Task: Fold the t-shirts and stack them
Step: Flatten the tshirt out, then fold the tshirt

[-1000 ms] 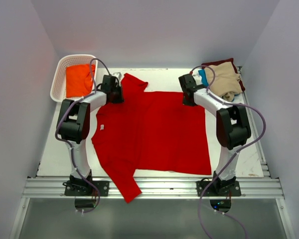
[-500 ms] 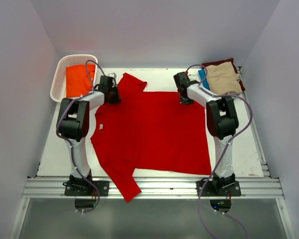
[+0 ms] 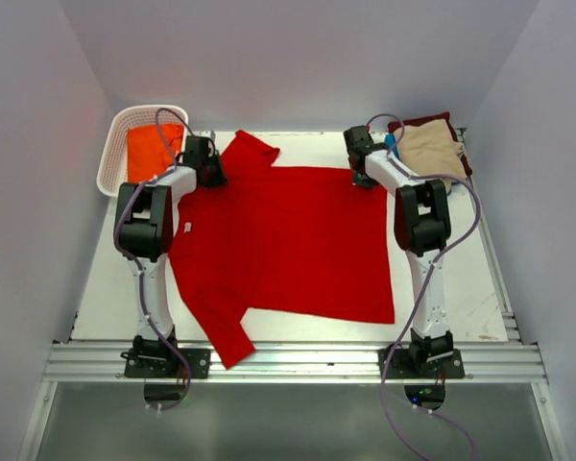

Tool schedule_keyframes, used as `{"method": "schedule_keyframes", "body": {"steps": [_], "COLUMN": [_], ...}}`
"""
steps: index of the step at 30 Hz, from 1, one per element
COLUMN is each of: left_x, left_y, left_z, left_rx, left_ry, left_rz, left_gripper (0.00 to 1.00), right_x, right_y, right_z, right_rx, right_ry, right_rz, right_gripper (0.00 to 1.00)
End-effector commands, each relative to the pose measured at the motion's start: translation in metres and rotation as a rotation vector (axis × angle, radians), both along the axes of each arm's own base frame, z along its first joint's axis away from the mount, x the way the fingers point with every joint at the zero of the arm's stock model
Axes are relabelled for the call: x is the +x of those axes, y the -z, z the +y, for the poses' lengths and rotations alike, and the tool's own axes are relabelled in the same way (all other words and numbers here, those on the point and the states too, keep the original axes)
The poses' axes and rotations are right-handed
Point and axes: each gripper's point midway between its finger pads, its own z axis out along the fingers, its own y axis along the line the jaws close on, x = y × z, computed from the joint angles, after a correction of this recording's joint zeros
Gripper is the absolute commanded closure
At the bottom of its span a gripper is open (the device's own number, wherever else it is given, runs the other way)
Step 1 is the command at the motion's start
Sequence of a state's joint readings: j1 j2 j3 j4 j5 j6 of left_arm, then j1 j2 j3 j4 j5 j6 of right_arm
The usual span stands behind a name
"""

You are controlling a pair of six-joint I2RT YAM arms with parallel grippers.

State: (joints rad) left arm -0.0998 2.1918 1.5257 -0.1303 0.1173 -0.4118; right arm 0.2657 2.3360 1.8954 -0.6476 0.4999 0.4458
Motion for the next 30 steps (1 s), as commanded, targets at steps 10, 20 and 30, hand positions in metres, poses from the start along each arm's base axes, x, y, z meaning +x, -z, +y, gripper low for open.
{"method": "schedule_keyframes", "body": {"steps": [10, 20, 30], "left_x": [0.0, 0.023, 0.011], "left_y": [0.009, -0.032, -0.253], "left_z": [-0.008, -0.031, -0.037], "left_rx": [-0.06, -0.148, -0.153], "left_ry": [0.045, 0.156, 0.235], "left_rz": [0.04, -0.108, -0.641], "left_gripper": [1.0, 1.0, 0.87], "right_x": [0.034, 0.063, 0.053], "right_y": [0.014, -0.042, -0.198], "right_z": [-0.008, -0.045, -0.011], "right_rx": [0.046, -0.062, 0.049], "right_ry": [-0.013, 0.032, -0.186], "right_rz": [0.033, -0.148, -0.786], "right_gripper": [1.0, 1.0, 0.46]}}
